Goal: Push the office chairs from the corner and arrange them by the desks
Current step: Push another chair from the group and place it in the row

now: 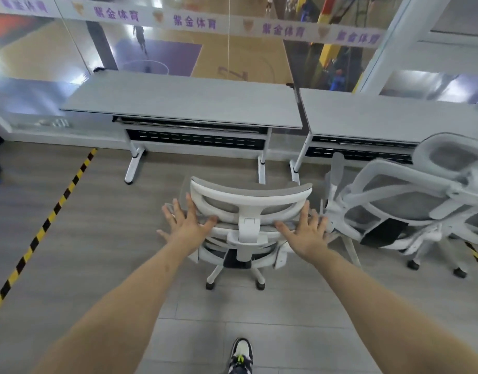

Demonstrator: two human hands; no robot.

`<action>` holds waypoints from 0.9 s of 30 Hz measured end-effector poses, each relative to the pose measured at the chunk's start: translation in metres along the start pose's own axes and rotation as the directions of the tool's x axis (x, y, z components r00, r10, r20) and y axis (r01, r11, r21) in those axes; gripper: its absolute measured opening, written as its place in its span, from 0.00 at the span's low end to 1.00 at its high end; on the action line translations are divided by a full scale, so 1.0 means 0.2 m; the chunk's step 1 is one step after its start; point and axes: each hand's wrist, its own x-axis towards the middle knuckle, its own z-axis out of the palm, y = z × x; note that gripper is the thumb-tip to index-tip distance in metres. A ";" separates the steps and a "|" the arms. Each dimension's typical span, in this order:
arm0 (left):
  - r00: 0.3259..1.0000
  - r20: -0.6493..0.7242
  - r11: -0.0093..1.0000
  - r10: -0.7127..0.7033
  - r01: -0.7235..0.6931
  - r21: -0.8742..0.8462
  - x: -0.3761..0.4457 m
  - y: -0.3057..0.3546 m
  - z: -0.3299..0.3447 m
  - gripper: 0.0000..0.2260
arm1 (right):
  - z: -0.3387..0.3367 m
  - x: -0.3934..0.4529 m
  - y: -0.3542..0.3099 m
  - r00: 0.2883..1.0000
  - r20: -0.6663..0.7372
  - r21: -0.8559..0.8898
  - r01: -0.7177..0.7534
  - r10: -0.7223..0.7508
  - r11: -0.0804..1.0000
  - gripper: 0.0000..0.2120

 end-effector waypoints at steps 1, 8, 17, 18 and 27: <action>1.000 -0.010 1.000 -0.008 0.008 -0.001 0.06 0.04 -0.01 0.48 | -0.04 0.09 -0.02 1.000 0.005 -0.003 0.005 -0.005 1.000 0.56; 0.999 -0.042 0.999 -0.033 0.032 -0.023 0.48 0.31 -0.09 0.47 | -0.25 0.61 -0.16 0.999 0.025 -0.047 0.043 -0.042 0.998 0.55; 0.999 -0.023 0.992 -0.032 0.034 0.119 0.72 0.42 -0.19 0.42 | -0.29 0.84 -0.26 0.998 0.009 -0.045 0.064 -0.064 0.997 0.47; 1.000 -0.016 0.979 -0.012 0.015 0.201 0.72 0.41 -0.19 0.40 | -0.28 0.83 -0.26 0.996 -0.014 -0.063 0.082 -0.083 0.995 0.44; 0.984 0.152 0.884 0.095 -0.154 0.443 0.14 -0.06 -0.06 0.30 | 0.05 0.26 -0.24 0.985 0.074 -0.434 0.171 -0.155 0.884 0.31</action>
